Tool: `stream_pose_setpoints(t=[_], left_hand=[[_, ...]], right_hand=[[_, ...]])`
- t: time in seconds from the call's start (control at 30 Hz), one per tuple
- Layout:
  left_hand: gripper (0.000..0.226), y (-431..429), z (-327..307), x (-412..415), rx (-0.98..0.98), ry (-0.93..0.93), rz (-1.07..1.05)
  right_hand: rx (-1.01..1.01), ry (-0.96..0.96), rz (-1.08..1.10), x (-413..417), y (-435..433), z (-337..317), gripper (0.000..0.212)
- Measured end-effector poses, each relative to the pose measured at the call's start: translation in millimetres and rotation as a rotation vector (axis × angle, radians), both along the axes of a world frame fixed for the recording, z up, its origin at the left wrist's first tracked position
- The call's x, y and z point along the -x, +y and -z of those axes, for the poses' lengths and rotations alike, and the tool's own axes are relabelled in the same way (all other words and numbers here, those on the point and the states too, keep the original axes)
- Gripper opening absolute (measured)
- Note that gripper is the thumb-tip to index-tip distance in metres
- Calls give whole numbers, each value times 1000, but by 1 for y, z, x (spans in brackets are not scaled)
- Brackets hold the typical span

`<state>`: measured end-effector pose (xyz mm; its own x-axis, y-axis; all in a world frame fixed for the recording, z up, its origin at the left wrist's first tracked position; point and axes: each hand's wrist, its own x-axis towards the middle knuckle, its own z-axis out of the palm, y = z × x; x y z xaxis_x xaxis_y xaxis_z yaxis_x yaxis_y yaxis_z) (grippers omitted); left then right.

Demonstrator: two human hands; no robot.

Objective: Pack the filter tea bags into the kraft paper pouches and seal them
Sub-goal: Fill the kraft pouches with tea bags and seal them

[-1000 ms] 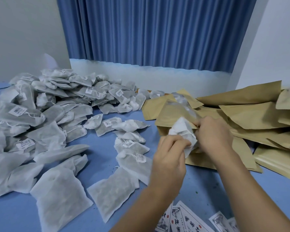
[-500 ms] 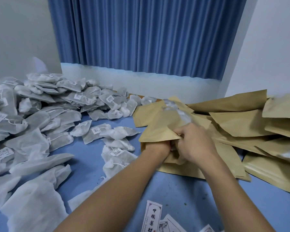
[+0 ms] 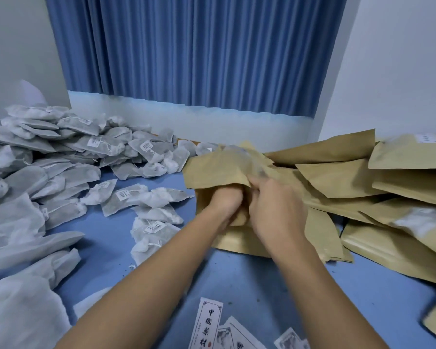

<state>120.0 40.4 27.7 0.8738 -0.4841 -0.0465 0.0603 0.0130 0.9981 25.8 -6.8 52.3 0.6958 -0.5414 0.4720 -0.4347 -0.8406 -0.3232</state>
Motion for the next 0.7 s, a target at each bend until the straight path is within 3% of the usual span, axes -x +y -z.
stream_pose_setpoints(t=[0.1, 0.2, 0.27, 0.37, 0.53, 0.63, 0.7], left_hand=[[26, 14, 5, 16, -372, -706, -125], [33, 46, 23, 40, -308, -1452, -179], [34, 60, 36, 48, -372, -1711, -192], [22, 69, 50, 49, -451, -1750, -315], [8, 66, 33, 45, -186, -1604, -484], [23, 63, 39, 55, -95, -1655, -500], [13, 65, 41, 63, -30, -1646, -502]], right_hand=[[-5, -74, 58, 4, -14, -6, 44], [40, -175, 103, 10, -23, -18, 47], [56, -202, 106, 15, -29, -27, 49], [93, -180, -15, 32, -29, -34, 51], [194, -90, -448, 77, 0, 0, 52], [122, -92, -548, 97, -1, 19, 42], [140, -104, -530, 104, -8, 27, 56]])
